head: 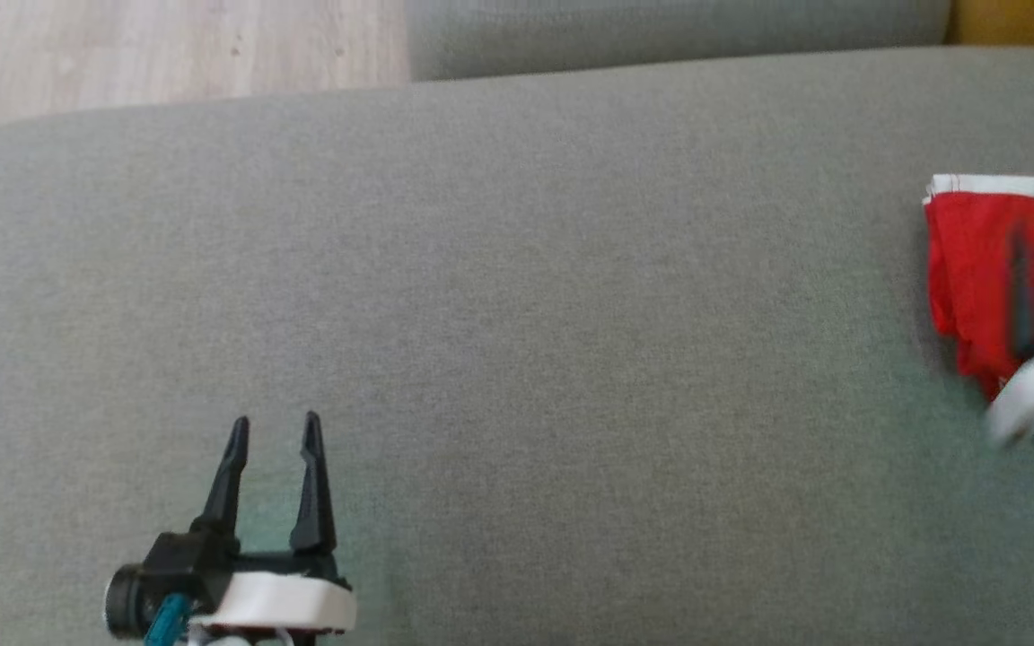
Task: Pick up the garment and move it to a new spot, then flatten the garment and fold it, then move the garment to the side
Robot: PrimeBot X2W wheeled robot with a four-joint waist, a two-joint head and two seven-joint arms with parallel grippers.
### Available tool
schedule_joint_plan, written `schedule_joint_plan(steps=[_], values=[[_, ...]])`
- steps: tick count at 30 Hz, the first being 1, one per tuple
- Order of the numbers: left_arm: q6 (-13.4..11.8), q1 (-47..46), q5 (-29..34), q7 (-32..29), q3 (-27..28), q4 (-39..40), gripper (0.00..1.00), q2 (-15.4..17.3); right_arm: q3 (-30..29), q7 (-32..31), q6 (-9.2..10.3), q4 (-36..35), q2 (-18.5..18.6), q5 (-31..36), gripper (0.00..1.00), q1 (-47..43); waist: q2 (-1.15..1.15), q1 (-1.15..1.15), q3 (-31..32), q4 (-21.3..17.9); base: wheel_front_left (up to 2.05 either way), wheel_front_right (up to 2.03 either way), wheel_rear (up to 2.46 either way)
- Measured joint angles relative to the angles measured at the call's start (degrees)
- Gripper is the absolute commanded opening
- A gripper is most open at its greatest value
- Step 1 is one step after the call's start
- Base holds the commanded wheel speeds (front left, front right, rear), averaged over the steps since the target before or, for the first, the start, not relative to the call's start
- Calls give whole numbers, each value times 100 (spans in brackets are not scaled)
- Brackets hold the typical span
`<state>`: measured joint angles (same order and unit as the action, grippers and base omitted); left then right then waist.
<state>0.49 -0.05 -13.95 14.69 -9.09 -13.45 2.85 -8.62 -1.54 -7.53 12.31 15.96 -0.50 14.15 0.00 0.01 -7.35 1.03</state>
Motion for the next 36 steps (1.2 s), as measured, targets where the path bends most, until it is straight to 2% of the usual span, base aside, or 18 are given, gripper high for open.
schedule_joint_plan(steps=[5, 8, 13, 22, 23, 27, 36], values=[[-7, 153, 152, 0, 86, 98, 100, 1, 145, 550, 0, -109, -778, 1, 100, -973, 0, 0, 165, 52, 0, 0, 0], [-1, 186, 193, 0, 88, 97, 100, 1, 364, 994, 0, 8, -996, 7, 100, -1260, 0, 0, 217, 63, 0, 0, 0], [9, 185, 290, 0, 60, 54, 100, 1, 498, 1434, 0, 348, -1200, 7, 100, -1376, 0, -1, 247, 67, 0, 0, 0], [-23, 182, 332, 0, 60, -109, 100, 1, 738, 1575, 0, 508, -1316, -71, 100, -1374, 0, -1, 287, 21, 0, 0, 0], [-45, 182, 333, 0, 59, -126, 0, 1, 757, 1573, 0, 528, -1321, -86, 0, -1373, 0, -1, 290, 18, 0, 0, 0], [-48, 257, 324, -4, 45, -442, 0, 0, 780, 1564, 0, 878, -1337, -91, 0, -1429, 0, -1, 294, 16, 0, 0, 0], [-40, 327, -197, -109, 59, -479, 0, 2, 762, 1426, 0, 903, -1339, -631, 0, -1492, 0, -1, 322, 8, 0, 0, 0]])
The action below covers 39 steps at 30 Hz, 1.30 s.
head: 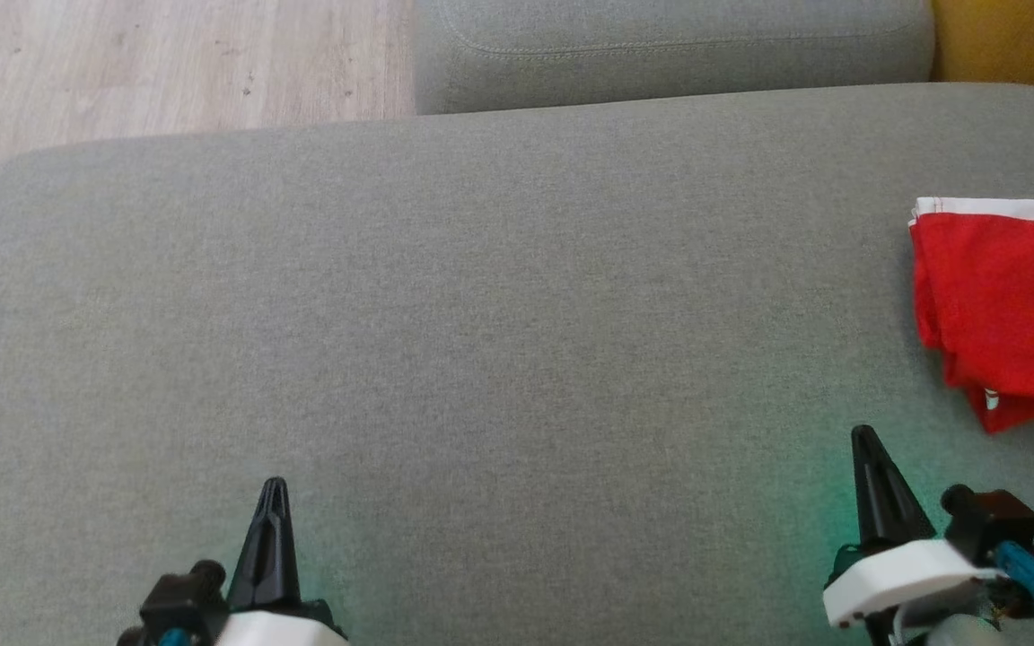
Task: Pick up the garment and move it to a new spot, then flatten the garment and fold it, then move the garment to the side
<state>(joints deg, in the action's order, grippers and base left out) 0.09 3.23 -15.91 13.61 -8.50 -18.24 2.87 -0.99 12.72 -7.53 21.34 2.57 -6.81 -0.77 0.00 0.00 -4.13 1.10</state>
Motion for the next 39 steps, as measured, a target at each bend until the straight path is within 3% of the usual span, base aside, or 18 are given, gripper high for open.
schedule_joint_plan(steps=[39], values=[[247, -186, -2668, -604, 314, 55, 0, 14, -218, -639, 0, -171, -1, -2881, 0, 30, 0, 0, 135, -37, 0, 0, 0]])
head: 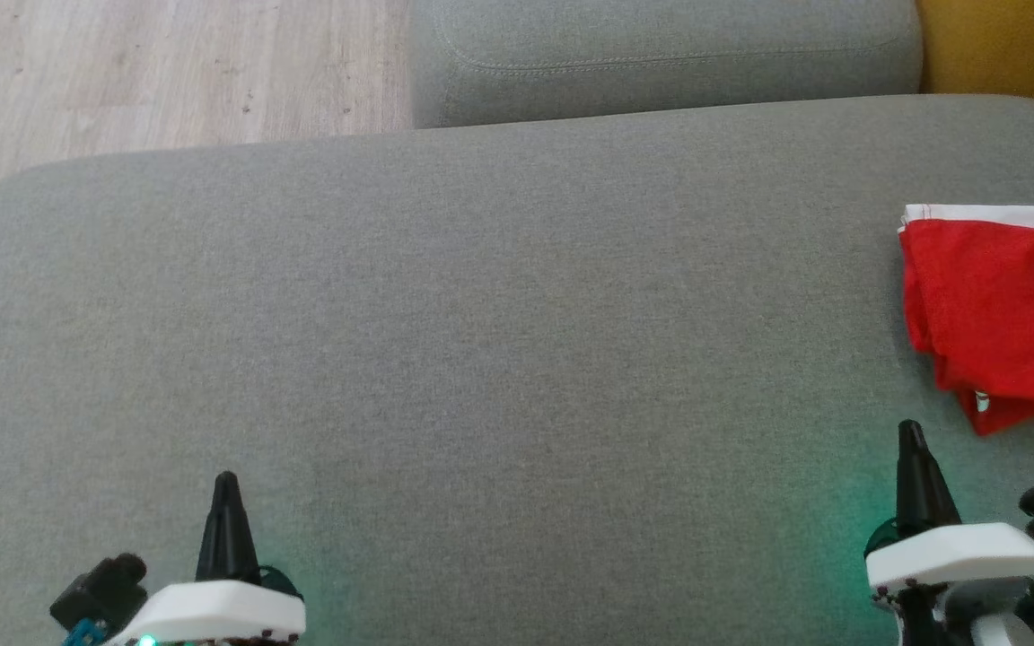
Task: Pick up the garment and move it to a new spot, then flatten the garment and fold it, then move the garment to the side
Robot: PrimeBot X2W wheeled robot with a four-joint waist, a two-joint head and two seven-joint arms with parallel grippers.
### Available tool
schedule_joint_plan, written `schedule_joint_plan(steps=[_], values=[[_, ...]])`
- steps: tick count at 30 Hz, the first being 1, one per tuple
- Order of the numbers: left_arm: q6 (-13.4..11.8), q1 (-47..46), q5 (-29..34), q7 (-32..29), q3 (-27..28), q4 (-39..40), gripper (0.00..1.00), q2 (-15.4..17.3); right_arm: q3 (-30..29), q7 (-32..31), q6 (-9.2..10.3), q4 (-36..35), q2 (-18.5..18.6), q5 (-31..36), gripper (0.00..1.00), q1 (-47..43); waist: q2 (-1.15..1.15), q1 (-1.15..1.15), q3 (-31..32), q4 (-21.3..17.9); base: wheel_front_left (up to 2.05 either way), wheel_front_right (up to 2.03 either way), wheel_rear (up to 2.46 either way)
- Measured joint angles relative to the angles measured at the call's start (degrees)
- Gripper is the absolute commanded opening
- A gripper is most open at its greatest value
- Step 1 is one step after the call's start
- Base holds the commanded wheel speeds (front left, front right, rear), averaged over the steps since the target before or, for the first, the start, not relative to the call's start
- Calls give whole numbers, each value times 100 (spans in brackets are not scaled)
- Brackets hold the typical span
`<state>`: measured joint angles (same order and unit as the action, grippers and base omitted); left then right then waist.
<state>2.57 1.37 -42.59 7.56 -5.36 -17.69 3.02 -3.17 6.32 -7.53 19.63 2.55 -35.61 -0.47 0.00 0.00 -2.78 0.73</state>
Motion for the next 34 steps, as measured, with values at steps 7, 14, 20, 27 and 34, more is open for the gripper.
schedule_joint_plan(steps=[7, 14, 20, 27, 34], values=[[47, -1, -459, -102, 58, 9, 0, 1, -56, -134, 0, -38, 0, -505, 0, 19, 0, 0, 23, -6, 0, 0, 0], [62, -32, -918, -215, 155, 29, 0, 3, -87, -230, 0, -62, 0, -1005, 0, 110, 0, 0, 47, -13, 0, 0, 0], [108, -73, -1304, -321, 191, 33, 0, 3, -116, -319, 0, -80, 0, -1437, 0, 110, 0, 0, 67, -19, 0, 0, 0], [154, -127, -1699, -402, 250, 57, 0, 4, -148, -424, 0, -111, 0, -1867, 0, 113, 0, 0, 87, -24, 0, 0, 0], [196, -141, -2145, -521, 349, 66, 0, 4, -187, -542, 0, -138, 0, -2374, 0, 125, 0, 0, 111, -31, 0, 0, 0]])
